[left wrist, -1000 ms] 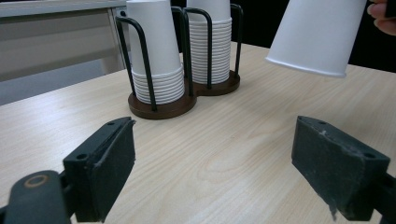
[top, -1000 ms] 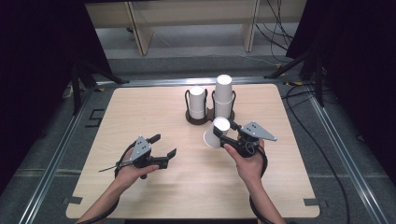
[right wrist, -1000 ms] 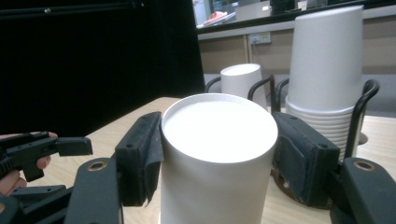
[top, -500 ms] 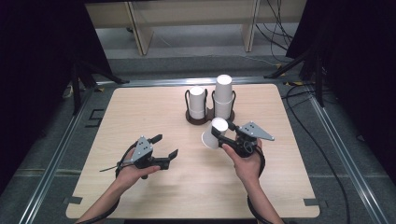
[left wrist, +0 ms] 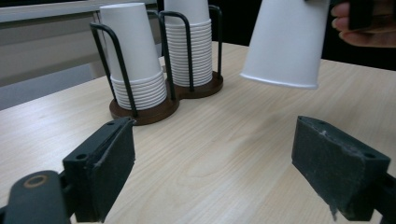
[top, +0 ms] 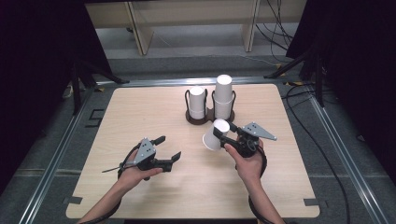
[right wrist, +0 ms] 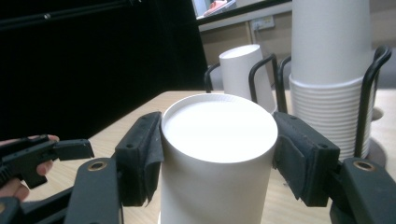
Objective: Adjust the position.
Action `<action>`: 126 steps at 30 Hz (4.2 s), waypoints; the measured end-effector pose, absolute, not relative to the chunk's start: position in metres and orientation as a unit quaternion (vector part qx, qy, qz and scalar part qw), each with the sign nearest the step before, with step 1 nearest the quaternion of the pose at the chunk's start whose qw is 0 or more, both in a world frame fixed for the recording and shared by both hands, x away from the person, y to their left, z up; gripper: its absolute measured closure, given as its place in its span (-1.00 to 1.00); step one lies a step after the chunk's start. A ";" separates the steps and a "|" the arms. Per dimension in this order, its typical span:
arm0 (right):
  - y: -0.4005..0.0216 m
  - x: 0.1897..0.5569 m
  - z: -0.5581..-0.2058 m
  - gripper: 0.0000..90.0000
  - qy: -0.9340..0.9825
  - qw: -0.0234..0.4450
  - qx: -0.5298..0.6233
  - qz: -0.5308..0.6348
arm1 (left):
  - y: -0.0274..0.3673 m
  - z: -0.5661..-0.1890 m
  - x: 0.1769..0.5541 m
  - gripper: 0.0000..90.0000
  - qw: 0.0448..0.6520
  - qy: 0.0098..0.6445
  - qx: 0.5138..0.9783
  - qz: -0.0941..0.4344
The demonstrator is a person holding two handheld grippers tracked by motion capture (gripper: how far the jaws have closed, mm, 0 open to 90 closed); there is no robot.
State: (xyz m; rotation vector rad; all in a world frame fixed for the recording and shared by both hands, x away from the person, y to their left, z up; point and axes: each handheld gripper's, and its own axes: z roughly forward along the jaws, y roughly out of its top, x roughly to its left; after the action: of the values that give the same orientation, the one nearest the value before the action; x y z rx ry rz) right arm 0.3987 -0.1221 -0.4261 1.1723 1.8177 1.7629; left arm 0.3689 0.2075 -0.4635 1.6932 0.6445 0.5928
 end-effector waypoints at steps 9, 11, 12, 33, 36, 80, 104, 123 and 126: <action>-0.127 0.411 -0.433 -0.20 0.620 0.130 0.446 0.632 | 0.203 -0.465 0.370 -0.71 0.572 0.271 0.732 0.253; -0.129 0.414 -0.434 -0.20 0.611 0.113 0.460 0.634 | 0.198 -0.466 0.371 -0.71 0.574 0.267 0.733 0.249; -0.130 0.416 -0.434 -0.20 0.607 0.108 0.460 0.639 | 0.197 -0.465 0.370 -0.71 0.569 0.267 0.737 0.247; -0.149 0.436 -0.447 -0.19 0.544 0.014 0.533 0.648 | 0.156 -0.467 0.376 -0.71 0.562 0.217 0.761 0.240; -0.150 0.440 -0.450 -0.19 0.534 0.001 0.531 0.658 | 0.151 -0.466 0.377 -0.71 0.560 0.212 0.763 0.241; -0.154 0.454 -0.458 -0.19 0.476 -0.098 0.585 0.650 | 0.107 -0.463 0.408 -0.95 0.559 0.185 0.768 0.253; -0.154 0.456 -0.457 -0.19 0.472 -0.104 0.585 0.651 | 0.097 -0.476 0.432 -0.97 0.554 0.202 0.768 0.251; -0.152 0.456 -0.458 -0.19 0.465 -0.122 0.594 0.645 | 0.095 -0.479 0.443 -0.84 0.552 0.205 0.770 0.244; -0.151 0.456 -0.459 -0.19 0.462 -0.125 0.593 0.647 | 0.094 -0.479 0.443 -0.81 0.554 0.202 0.770 0.243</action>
State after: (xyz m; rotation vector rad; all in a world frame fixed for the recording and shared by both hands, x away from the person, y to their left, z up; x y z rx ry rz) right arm 0.4562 -0.1512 -0.4592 2.0285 1.5801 2.2117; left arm 0.4429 0.0936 -0.4786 1.8198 0.4765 0.5743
